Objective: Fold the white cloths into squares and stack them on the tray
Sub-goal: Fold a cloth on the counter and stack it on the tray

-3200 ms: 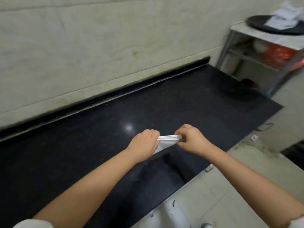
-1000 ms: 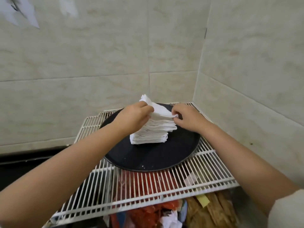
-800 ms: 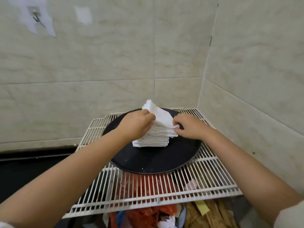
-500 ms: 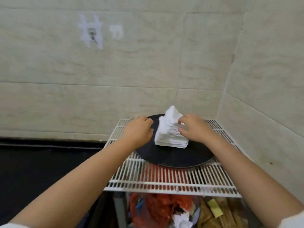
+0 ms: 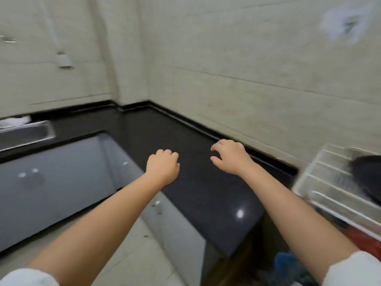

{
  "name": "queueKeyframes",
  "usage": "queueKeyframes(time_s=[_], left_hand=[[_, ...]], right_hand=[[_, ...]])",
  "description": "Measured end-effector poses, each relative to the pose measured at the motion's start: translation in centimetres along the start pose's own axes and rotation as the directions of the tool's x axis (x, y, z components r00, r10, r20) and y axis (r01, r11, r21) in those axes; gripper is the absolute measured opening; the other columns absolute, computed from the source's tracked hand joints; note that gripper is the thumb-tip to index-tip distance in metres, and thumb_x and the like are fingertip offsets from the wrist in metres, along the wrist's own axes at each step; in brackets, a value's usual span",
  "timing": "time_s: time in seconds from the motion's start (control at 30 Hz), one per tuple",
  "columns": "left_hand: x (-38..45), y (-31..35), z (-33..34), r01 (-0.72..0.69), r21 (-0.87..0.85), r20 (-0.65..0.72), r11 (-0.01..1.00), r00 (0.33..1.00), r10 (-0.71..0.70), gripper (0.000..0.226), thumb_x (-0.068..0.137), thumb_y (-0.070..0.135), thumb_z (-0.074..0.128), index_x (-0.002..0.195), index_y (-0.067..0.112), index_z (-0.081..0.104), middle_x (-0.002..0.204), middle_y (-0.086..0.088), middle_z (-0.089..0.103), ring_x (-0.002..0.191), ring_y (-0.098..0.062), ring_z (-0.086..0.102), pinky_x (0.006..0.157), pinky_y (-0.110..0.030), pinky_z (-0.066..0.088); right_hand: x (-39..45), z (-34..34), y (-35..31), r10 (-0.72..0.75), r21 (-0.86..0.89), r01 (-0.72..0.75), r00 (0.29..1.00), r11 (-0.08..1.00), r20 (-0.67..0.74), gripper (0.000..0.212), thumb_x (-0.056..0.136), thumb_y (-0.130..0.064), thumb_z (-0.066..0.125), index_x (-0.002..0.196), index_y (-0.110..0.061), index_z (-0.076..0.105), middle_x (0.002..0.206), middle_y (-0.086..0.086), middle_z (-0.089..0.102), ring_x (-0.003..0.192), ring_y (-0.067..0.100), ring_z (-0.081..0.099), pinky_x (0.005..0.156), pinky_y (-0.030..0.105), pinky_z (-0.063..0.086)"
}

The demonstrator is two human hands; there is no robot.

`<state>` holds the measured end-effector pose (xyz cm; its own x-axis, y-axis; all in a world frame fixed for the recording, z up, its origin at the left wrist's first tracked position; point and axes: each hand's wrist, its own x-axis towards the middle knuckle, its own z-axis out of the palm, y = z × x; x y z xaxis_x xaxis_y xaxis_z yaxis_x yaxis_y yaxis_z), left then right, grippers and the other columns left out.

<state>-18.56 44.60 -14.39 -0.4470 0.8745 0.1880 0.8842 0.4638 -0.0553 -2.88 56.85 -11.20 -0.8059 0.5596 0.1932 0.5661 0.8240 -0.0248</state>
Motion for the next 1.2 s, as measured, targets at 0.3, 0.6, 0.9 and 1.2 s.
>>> queueKeyframes(time_s=[0.3, 0.6, 0.9, 1.2], left_hand=[[-8.1, -25.5, 0.0, 0.512, 0.063, -0.056, 0.857, 0.859, -0.509, 0.039, 0.095, 0.031, 0.039, 0.127, 0.01, 0.045, 0.133, -0.011, 0.046, 0.125, -0.029, 0.039, 0.099, -0.039, 0.036], [-3.3, -45.2, 0.2, 0.697, 0.17, -0.038, 0.697, 0.711, -0.702, 0.052, 0.097, 0.041, 0.034, 0.141, 0.013, 0.029, 0.151, -0.014, 0.024, 0.142, -0.029, 0.013, 0.114, -0.043, 0.018], [3.6, -62.0, 1.8, 0.775, 0.149, 0.013, 0.614, 0.619, -0.785, 0.059, 0.099, 0.044, 0.028, 0.148, 0.015, 0.013, 0.157, -0.013, 0.005, 0.146, -0.028, -0.003, 0.118, -0.046, 0.008], [9.8, -83.4, 6.9, 0.795, 0.128, 0.072, 0.593, 0.589, -0.805, 0.059, 0.098, 0.044, 0.028, 0.148, 0.016, 0.013, 0.158, -0.011, 0.003, 0.146, -0.027, -0.004, 0.118, -0.046, 0.007]], right_hand=[[13.6, 4.1, -25.9, -0.436, 0.088, 0.431, 0.898, 0.898, 0.058, 0.05, 0.093, -0.04, 0.043, 0.137, -0.017, 0.037, 0.141, 0.008, 0.04, 0.129, 0.029, 0.037, 0.104, 0.044, 0.031], [31.2, 7.3, -43.9, -0.617, 0.178, 0.597, 0.781, 0.783, 0.095, 0.062, 0.095, -0.05, 0.032, 0.148, -0.026, 0.009, 0.158, 0.007, 0.001, 0.145, 0.03, -0.005, 0.115, 0.054, 0.004], [48.0, 11.0, -56.8, -0.702, 0.179, 0.68, 0.701, 0.711, 0.128, 0.062, 0.096, -0.05, 0.027, 0.149, -0.027, 0.003, 0.158, 0.006, -0.007, 0.144, 0.029, -0.013, 0.115, 0.054, 0.001], [64.7, 17.9, -70.7, -0.7, 0.13, 0.689, 0.683, 0.713, 0.209, 0.063, 0.096, -0.051, 0.029, 0.149, -0.027, 0.004, 0.158, 0.006, -0.007, 0.145, 0.029, -0.011, 0.115, 0.053, 0.001]])
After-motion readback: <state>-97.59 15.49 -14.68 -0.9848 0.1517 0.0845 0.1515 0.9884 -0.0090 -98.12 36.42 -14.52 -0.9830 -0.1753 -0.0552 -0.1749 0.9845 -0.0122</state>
